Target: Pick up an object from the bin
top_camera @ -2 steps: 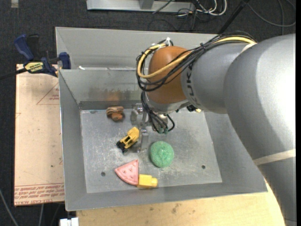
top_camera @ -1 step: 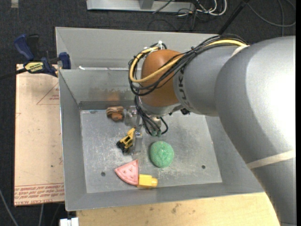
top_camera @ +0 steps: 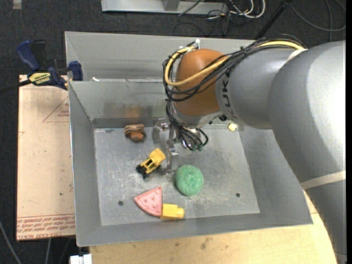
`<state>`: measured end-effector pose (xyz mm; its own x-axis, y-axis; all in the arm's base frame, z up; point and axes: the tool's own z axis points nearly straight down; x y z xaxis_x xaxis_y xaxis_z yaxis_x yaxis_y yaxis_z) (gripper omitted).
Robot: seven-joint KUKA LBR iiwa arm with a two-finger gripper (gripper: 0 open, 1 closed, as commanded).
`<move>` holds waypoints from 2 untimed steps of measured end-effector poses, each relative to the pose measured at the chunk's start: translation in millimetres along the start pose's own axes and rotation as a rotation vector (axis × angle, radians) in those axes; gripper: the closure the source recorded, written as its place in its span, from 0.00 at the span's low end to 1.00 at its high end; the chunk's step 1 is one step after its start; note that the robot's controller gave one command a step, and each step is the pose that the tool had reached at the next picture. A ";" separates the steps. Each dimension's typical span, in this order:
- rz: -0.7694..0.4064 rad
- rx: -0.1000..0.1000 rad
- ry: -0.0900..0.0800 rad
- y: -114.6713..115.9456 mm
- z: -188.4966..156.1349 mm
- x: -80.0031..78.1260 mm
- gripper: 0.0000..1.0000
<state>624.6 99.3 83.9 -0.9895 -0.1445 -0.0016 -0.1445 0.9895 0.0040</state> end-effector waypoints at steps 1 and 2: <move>-0.067 0.005 -0.002 -27.6 2.1 -0.3 0.00; -0.179 0.004 -0.001 18.5 9.5 25.0 0.00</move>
Offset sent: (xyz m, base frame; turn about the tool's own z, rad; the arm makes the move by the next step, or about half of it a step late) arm -0.0453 0.0368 -0.0139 -0.2271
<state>597.2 114.0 74.4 -0.9481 -0.3181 -0.0027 -0.3181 0.9481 -0.0004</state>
